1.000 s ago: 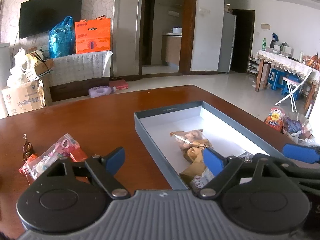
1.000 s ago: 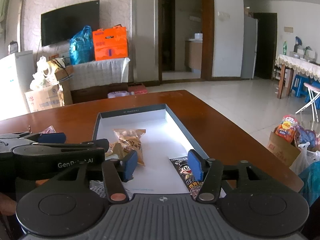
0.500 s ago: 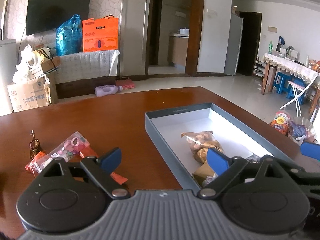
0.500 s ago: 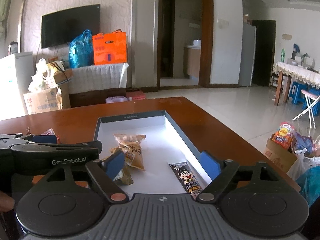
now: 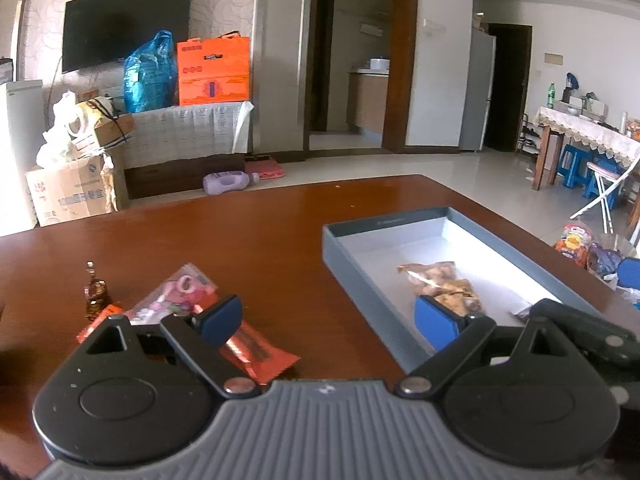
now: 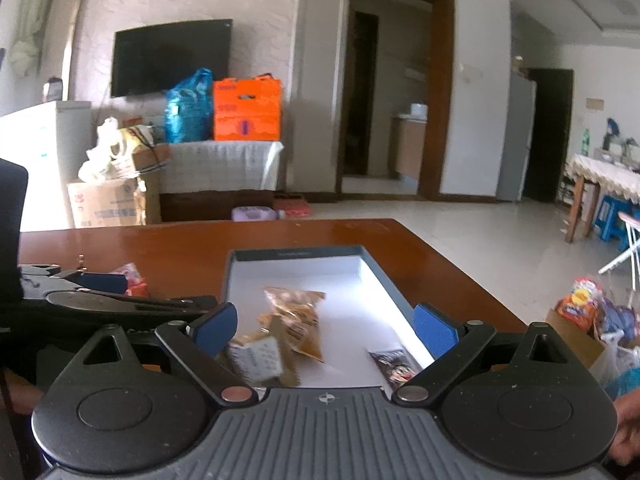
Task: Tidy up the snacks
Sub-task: 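Withdraw both tools from the box toward the remaining candies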
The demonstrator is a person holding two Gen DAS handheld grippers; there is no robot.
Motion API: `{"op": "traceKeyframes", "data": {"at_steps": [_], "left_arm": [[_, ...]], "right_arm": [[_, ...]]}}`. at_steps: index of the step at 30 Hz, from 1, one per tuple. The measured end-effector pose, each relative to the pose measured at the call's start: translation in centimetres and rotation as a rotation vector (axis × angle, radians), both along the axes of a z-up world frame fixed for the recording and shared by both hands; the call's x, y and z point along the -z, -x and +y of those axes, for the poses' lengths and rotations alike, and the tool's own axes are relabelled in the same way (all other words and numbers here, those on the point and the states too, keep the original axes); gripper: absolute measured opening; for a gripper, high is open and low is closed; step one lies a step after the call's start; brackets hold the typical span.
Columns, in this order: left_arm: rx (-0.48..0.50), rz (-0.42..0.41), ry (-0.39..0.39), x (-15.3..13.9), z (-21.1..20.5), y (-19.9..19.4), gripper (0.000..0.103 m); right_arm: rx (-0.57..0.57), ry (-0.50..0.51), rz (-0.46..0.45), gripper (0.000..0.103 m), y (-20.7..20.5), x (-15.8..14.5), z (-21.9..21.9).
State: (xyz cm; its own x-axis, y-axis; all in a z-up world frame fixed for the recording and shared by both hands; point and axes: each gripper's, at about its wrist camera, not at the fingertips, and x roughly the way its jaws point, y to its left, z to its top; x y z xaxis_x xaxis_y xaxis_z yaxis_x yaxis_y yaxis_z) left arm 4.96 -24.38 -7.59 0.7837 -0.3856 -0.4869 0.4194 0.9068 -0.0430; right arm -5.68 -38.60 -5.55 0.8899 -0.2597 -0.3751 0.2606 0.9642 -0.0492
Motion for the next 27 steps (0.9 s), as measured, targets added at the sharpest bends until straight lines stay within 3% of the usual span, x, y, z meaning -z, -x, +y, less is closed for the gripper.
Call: {"op": "traceKeyframes", "data": {"at_steps": [12,27], "left_arm": [[-0.119,0.011,0.002,-0.4,6.7,-2.3,0.094],[-0.208,0.0,-0.027,0.0,13.2,-4.0,0.094]], "right_arm": [[-0.128,0.04,0.008,0.096,-1.3,-0.8,4.5],[-0.309,0.088,0.104,0.096,-5.9,1.0,11.9]]}}
